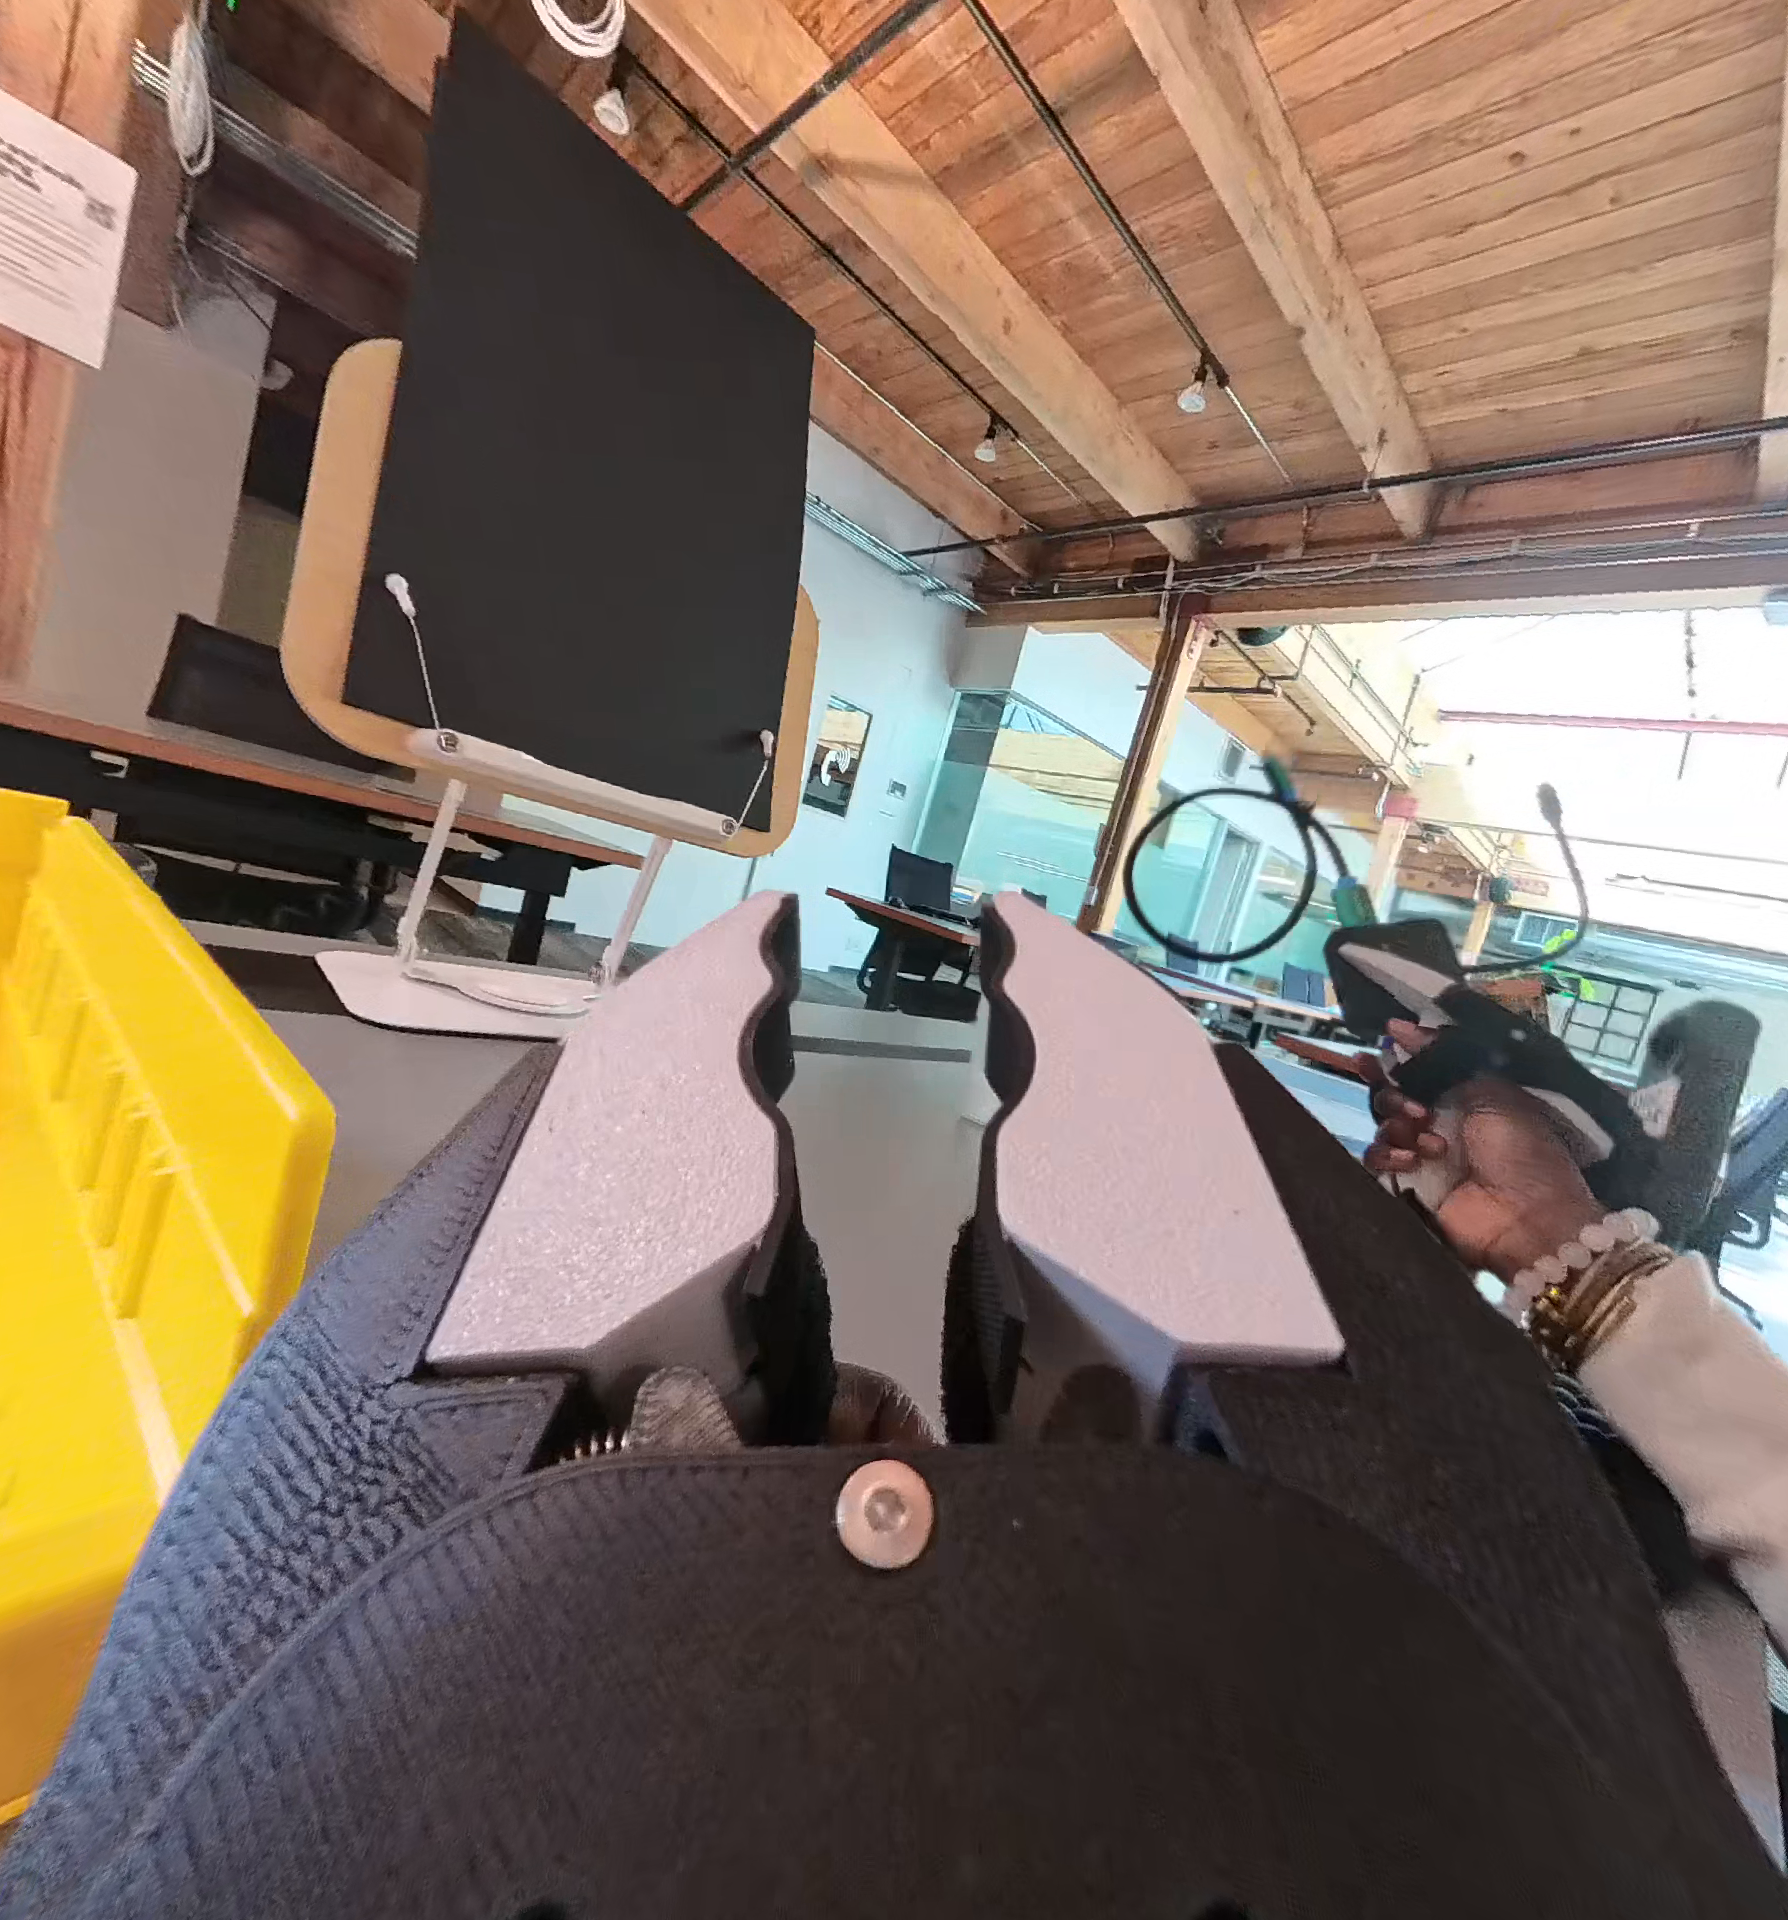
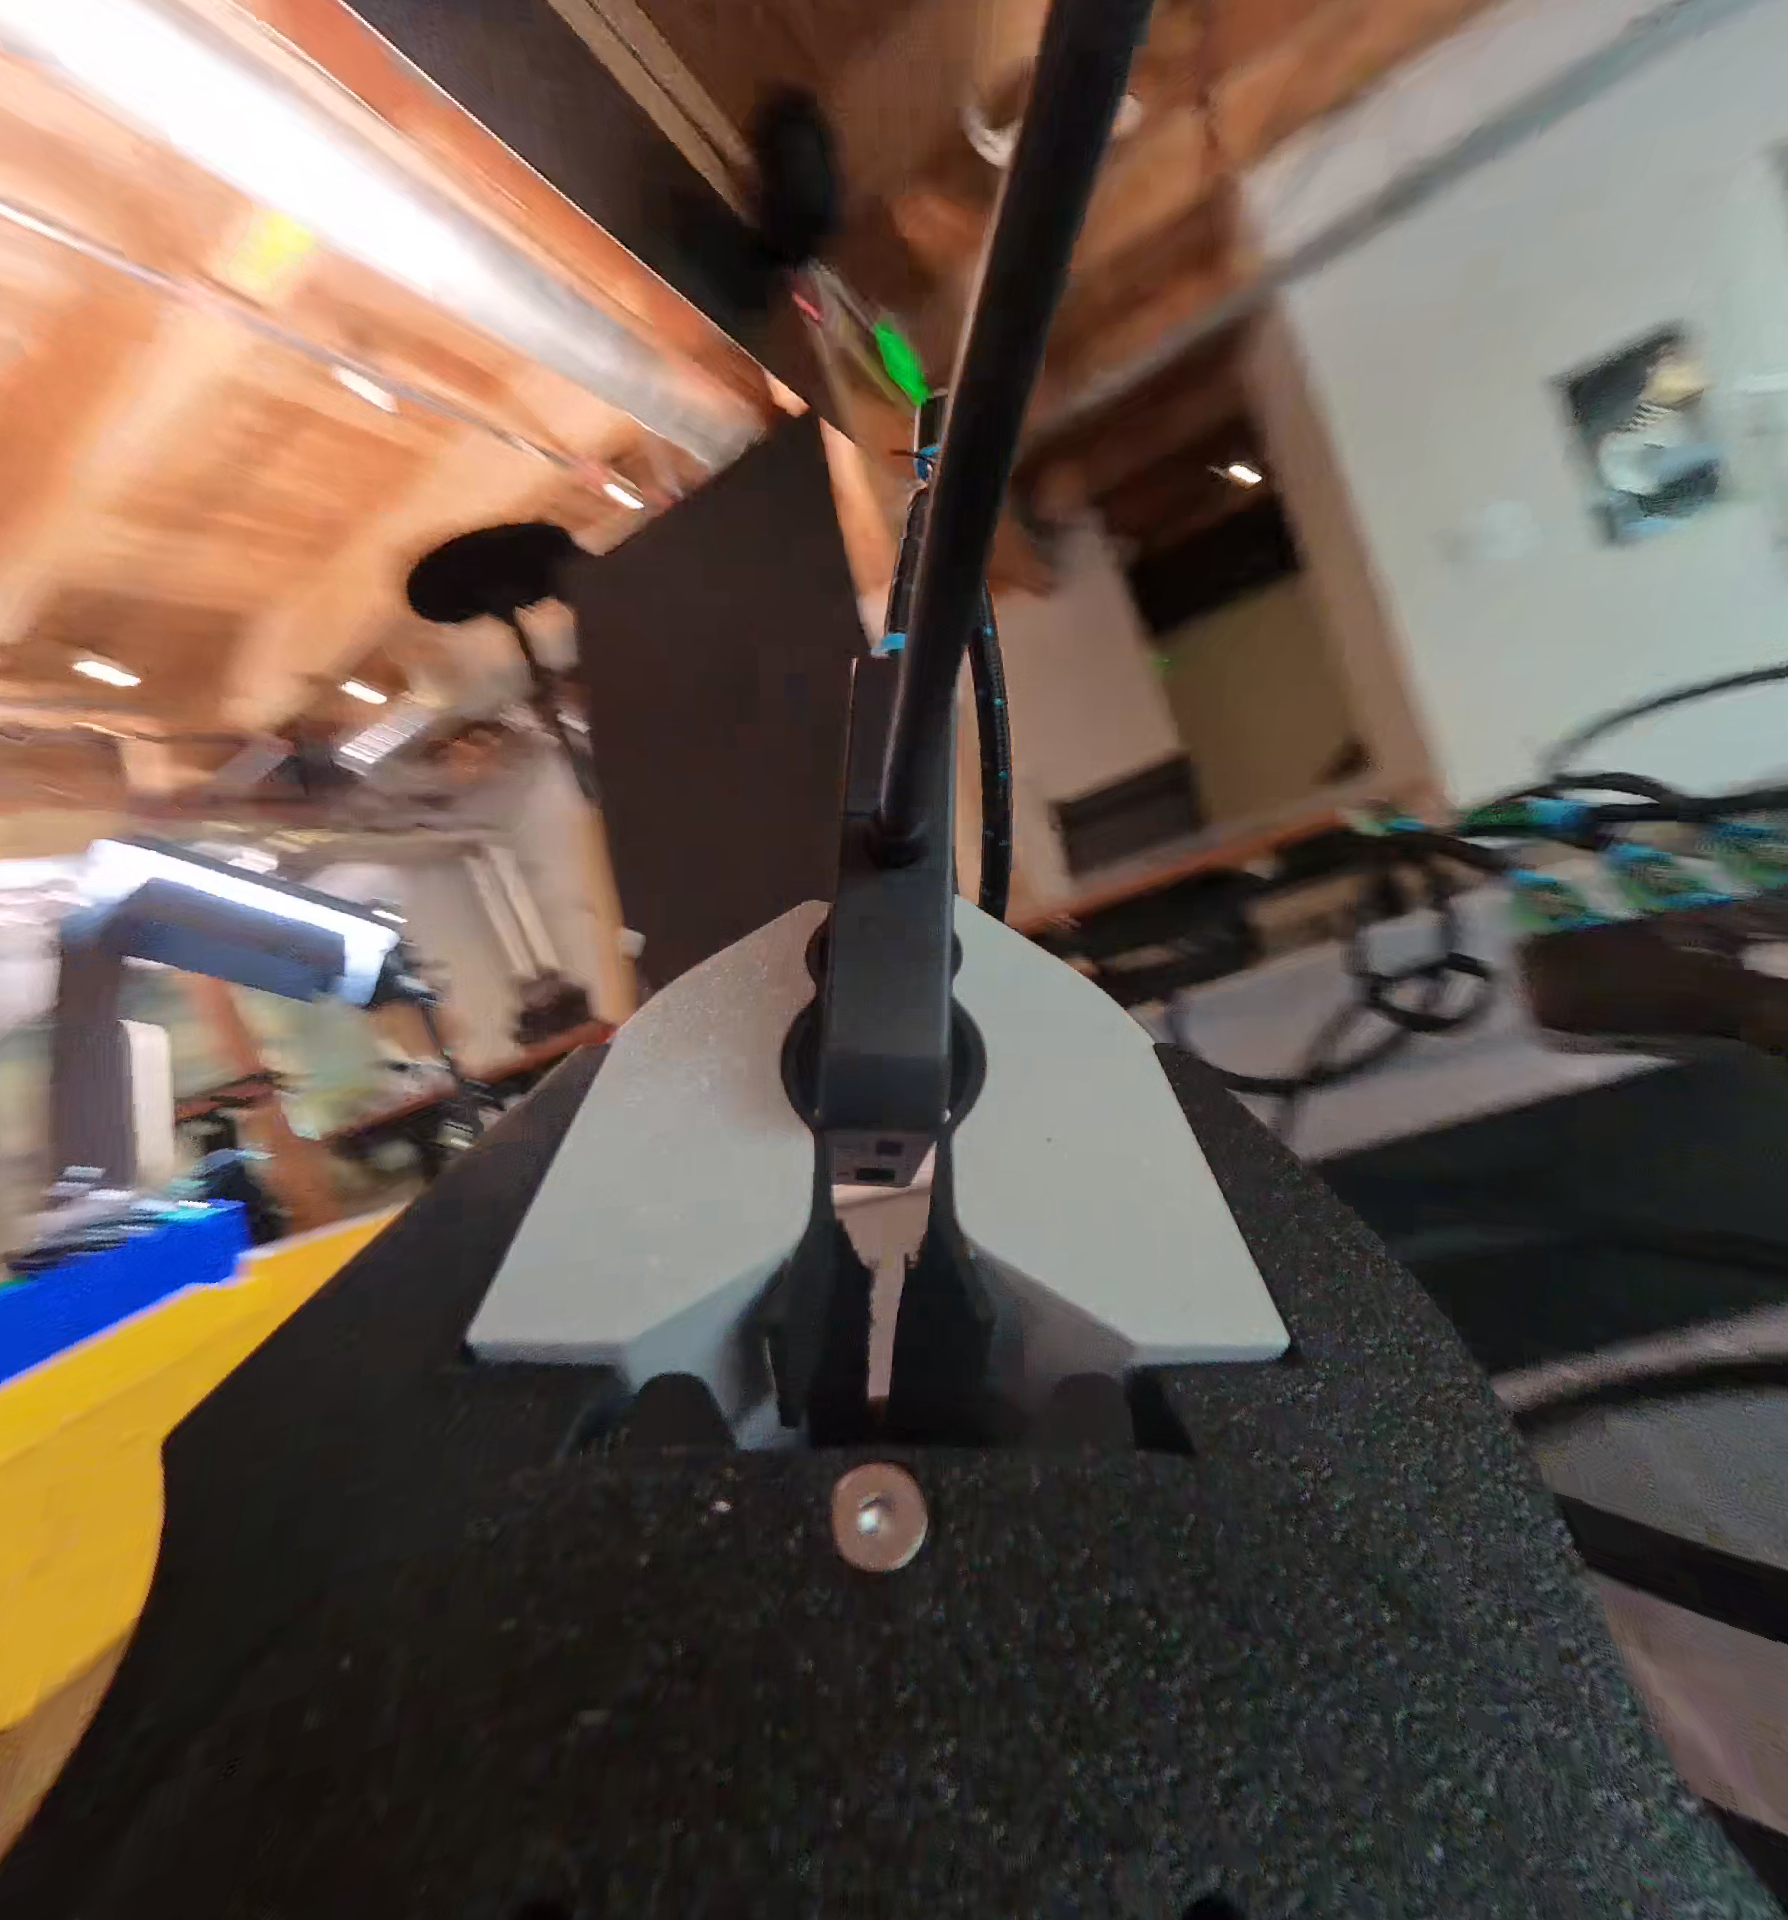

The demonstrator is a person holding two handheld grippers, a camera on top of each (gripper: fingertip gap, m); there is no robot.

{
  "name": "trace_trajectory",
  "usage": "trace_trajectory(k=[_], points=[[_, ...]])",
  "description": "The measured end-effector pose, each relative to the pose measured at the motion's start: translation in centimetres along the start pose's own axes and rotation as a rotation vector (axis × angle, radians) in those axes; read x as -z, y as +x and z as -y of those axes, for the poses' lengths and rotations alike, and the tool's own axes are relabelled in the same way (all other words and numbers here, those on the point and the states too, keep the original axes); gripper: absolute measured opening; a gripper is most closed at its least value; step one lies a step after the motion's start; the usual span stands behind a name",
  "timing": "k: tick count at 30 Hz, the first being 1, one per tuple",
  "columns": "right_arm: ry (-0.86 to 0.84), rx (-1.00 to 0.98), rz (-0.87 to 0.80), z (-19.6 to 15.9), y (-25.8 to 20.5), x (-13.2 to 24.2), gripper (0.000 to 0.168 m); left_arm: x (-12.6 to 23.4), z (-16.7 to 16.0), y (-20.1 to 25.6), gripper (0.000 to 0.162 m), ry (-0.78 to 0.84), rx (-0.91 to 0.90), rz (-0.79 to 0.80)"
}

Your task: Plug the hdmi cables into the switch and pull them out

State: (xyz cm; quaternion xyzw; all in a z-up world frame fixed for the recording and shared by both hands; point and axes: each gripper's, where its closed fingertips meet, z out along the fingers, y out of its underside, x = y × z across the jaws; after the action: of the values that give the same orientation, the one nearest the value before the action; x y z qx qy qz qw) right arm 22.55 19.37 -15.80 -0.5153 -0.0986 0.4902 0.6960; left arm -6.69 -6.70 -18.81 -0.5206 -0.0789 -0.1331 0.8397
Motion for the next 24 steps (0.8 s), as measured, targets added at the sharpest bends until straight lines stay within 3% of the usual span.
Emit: trace_trajectory(k=[3, 7, 8, 12, 14, 16, 21, 22, 24], points=[[-0.131, 0.076, -0.089, 0.4, 2.4, -1.0, 0.014, -0.1, -0.1, 0.0, 0.033, -0.007, -0.008, 0.002], [-0.215, -0.075, -0.066, 1.4, 3.8, -3.7, 0.014, -0.1, -0.2, 0.1, 0.033, -0.012, -0.014, 0.001], [-0.257, -0.109, -0.077, 1.2, 4.2, -4.1, 0.021, -0.1, -0.2, 0.1, 0.033, -0.013, -0.015, 0.001], [-0.236, -0.066, -0.281, 1.4, 6.9, -3.5, 0.083, -0.2, -0.4, 0.2, 0.033, -0.023, -0.024, 0.000], [-0.158, 0.026, -0.343, 2.5, 7.1, -2.9, 0.087, -0.2, -0.4, 0.2, 0.033, -0.027, -0.029, -0.002], [-0.120, 0.187, -0.408, 3.5, 6.9, -2.4, 0.094, -0.2, -0.4, 0.4, 0.033, -0.028, -0.039, -0.006], [0.002, 0.916, -0.415, 5.5, 1.6, -2.6, 0.071, -0.2, -0.5, 0.6, 0.033, -0.033, -0.051, -0.011], [-0.058, 1.068, -0.356, 4.3, 0.3, -3.1, 0.062, -0.2, -0.5, 0.6, 0.033, -0.032, -0.051, -0.011], [-0.370, 1.287, -0.313, 0.1, 0.6, -3.6, 0.055, -0.2, -0.5, 0.7, 0.033, -0.030, -0.056, -0.013]])
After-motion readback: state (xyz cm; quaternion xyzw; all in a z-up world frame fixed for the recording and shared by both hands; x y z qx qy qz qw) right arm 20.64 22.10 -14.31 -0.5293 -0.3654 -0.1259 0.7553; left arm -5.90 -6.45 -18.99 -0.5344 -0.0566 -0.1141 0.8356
